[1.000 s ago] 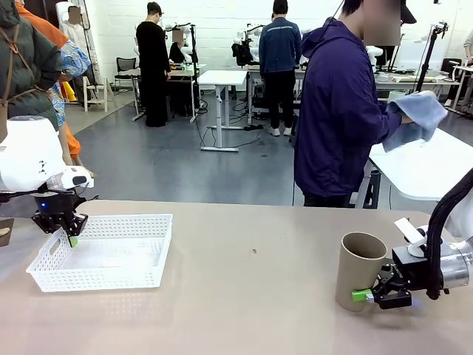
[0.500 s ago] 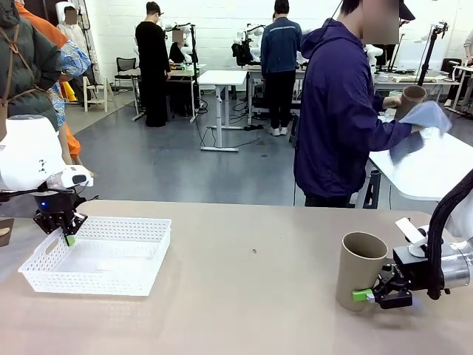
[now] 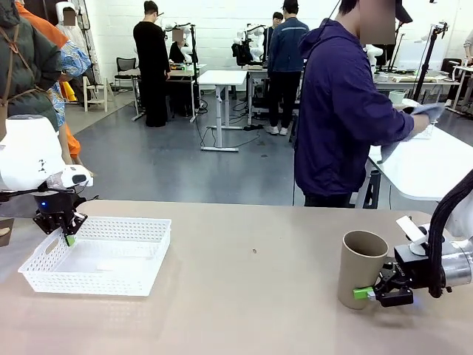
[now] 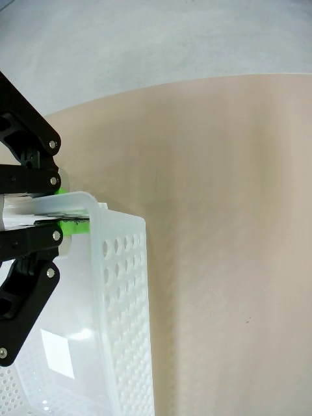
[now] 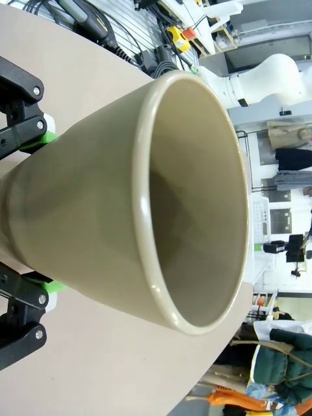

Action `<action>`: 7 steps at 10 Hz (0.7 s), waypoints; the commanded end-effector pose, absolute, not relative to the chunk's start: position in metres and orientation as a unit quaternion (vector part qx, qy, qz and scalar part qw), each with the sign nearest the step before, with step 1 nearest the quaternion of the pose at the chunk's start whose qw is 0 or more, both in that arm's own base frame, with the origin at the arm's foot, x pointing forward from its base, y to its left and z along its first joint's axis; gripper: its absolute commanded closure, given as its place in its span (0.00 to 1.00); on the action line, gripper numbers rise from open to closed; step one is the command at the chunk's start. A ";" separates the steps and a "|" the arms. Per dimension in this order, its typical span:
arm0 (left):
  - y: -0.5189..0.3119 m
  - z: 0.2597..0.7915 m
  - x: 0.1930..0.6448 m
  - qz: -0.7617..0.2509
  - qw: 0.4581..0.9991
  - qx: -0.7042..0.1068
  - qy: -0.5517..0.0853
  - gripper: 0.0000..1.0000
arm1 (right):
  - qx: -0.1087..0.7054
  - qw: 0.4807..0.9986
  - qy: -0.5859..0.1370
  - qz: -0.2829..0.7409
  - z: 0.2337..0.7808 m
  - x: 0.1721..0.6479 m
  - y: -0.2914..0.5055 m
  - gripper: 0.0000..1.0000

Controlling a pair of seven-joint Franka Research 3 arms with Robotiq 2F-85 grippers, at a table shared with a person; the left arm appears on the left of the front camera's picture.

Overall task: Clean and organize the cups into the basket.
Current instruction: Pick up the Organizing basket and move it to the center of the table, then pick up the Reusable plastic cup from the right side of the table and place it inside the Organizing basket.

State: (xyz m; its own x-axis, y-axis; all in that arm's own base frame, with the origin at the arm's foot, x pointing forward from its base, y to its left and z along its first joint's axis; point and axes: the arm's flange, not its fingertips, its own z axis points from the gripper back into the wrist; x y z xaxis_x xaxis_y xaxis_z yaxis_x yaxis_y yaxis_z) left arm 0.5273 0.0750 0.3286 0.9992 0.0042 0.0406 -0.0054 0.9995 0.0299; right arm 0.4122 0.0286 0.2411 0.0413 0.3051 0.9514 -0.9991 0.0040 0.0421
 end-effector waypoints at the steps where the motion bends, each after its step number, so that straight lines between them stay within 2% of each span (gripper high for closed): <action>1: 0.053 0.336 0.530 0.057 0.998 0.021 -0.001 1.00 | 0.405 0.601 -0.417 0.549 0.290 0.397 0.037 1.00; 4: 0.010 0.339 0.536 0.108 0.993 0.033 0.024 1.00 | 0.386 0.602 -0.436 0.546 0.373 0.391 0.036 1.00; 7: -0.047 0.336 0.539 0.112 0.991 0.061 0.032 1.00 | 0.351 0.617 -0.457 0.537 0.451 0.386 0.028 1.00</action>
